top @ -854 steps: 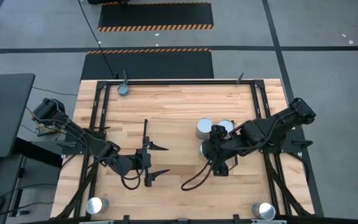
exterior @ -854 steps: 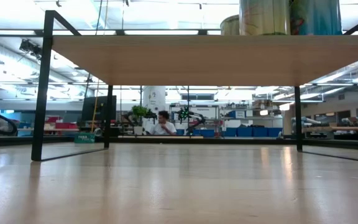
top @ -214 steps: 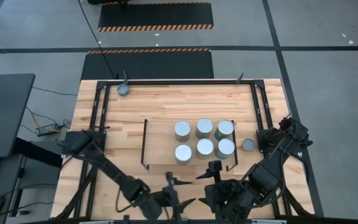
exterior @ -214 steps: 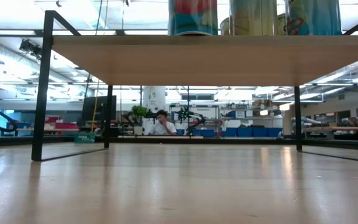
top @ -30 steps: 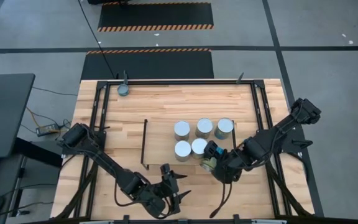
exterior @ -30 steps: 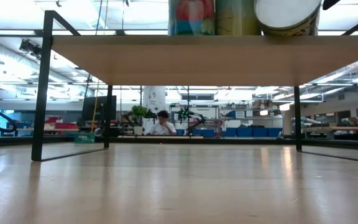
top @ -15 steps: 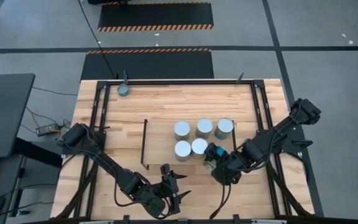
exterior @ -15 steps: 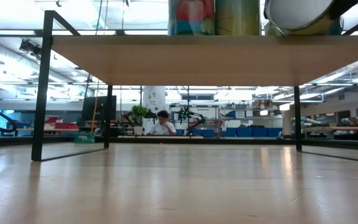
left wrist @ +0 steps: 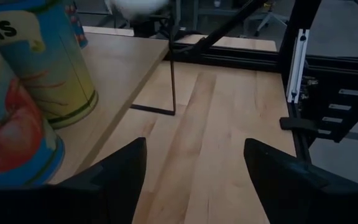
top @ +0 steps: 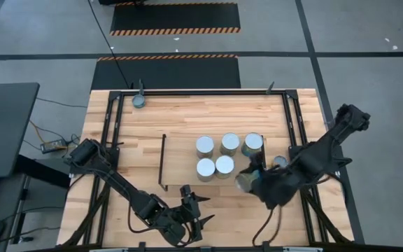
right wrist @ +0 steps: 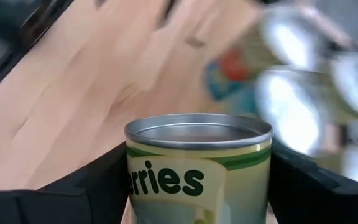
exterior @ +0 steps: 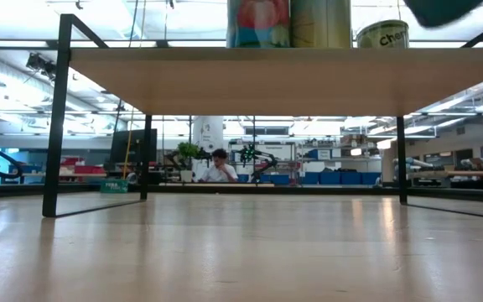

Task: Pick and place cans onto a shelf
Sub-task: Adjust the canned goods on the shelf

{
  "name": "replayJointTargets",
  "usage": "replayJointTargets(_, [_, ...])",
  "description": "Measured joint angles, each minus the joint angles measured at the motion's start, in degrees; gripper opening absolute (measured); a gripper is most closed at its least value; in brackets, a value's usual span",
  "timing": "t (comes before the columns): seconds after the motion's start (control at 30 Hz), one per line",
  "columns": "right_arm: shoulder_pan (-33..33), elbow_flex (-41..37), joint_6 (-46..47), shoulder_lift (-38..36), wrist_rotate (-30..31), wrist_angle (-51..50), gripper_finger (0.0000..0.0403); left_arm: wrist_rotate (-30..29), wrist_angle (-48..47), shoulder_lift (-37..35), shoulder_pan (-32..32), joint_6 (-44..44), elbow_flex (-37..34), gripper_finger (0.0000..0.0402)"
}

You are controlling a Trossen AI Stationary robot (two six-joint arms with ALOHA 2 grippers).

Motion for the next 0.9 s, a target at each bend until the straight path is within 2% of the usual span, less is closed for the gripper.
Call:
replayJointTargets(0.17, [4.59,-4.2,11.85,-6.01,13.35,2.39,0.031,-0.04,0.49,0.0,-0.34,0.02,-0.02,0.0274])
replayJointTargets(0.27, [7.74,-11.23,18.54,-8.94,22.48,9.2,0.031,-0.02,1.85,-0.01,-0.56,1.53,-0.02,0.0274])
replayJointTargets(0.37, [9.98,-18.07,20.61,-10.74,29.99,19.24,0.031,-0.04,3.37,-0.02,-0.84,3.57,-0.02,0.0274])
replayJointTargets(0.53, [11.0,-26.82,21.38,-11.13,38.66,35.82,0.031,0.11,6.91,-0.02,-0.87,6.22,-0.02,0.0274])
replayJointTargets(0.7, [12.66,-33.97,26.06,-11.17,47.01,43.59,0.031,0.83,7.93,-0.03,-0.84,6.49,-0.02,0.0274])
replayJointTargets(0.9, [13.45,-40.17,31.56,-11.03,49.65,51.65,0.0311,0.87,7.89,-0.04,-0.84,6.62,-0.02,0.0274])
